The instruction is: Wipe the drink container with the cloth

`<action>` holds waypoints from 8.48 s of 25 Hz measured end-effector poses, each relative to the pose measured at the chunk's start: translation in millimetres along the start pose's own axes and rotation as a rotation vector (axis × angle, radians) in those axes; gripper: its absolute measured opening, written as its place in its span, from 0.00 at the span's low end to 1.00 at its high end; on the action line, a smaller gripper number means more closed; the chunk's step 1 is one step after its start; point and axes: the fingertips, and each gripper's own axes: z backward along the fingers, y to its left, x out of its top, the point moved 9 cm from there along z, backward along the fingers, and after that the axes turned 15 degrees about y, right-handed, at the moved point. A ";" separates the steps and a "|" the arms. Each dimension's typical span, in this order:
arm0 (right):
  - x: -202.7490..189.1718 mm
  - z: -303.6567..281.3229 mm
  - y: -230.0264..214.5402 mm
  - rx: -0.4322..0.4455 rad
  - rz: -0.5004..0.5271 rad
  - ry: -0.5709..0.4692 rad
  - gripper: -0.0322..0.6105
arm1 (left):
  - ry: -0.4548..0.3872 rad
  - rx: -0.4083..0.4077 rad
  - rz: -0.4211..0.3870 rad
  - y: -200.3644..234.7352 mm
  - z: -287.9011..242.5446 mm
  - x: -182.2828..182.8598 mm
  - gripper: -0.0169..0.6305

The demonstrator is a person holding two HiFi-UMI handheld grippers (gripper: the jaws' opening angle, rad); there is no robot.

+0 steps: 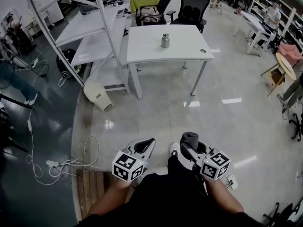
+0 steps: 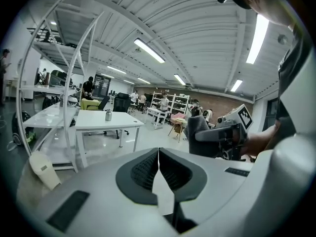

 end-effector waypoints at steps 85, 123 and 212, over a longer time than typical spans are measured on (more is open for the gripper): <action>407.6 -317.4 -409.6 -0.103 -0.007 0.001 0.22 | 0.003 -0.041 0.044 455.4 -324.7 364.9 0.05; 507.9 -435.5 -574.2 0.155 0.084 0.173 0.22 | 0.356 0.158 -0.165 524.9 -496.2 424.1 0.36; 447.3 -556.2 -524.9 -0.252 1.114 0.771 0.22 | 0.237 -0.214 0.414 643.5 -552.1 428.7 0.41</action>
